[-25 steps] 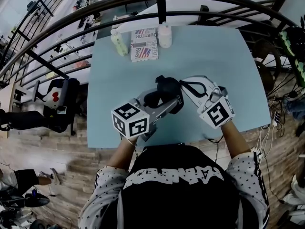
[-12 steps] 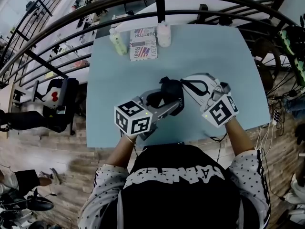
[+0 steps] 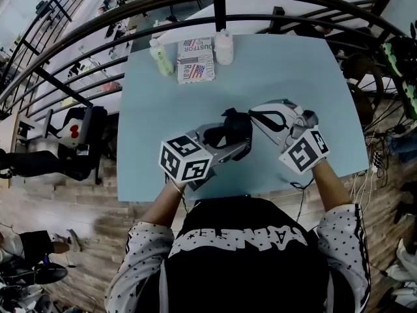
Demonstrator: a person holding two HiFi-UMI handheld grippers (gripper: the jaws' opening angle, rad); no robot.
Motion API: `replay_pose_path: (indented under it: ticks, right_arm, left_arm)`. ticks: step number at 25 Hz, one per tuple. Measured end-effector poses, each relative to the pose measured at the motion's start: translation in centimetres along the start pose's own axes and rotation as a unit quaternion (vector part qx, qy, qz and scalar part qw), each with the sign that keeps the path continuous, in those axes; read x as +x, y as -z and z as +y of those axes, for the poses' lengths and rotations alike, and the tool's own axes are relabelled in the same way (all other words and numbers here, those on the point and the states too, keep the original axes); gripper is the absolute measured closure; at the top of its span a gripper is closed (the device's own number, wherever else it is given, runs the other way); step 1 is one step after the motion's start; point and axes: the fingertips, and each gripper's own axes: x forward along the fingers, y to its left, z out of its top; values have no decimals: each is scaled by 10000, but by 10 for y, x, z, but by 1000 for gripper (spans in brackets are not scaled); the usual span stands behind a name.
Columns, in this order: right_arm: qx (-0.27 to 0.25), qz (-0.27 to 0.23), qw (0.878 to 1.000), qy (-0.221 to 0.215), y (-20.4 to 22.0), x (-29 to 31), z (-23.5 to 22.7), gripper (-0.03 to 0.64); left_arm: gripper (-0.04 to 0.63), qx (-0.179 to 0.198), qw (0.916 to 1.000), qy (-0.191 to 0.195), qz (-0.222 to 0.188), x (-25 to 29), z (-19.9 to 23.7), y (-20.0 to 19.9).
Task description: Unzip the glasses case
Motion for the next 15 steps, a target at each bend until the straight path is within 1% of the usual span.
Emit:
replay_pose_path:
  ticks: [4,8,15]
  right_arm:
    - [-43,48,10000,-28,4,-2,2,607]
    - [-114,103,9999,-61,5,-3,4,607]
    - [-524,266,9981,-158,8,-1,9,606]
  left_arm:
    - [595,75,9999,-37,116,5,-1,4]
    - [595,252,9991,-121,329,8,0,9]
    - [595,320,9972,-115,660,13,3,20]
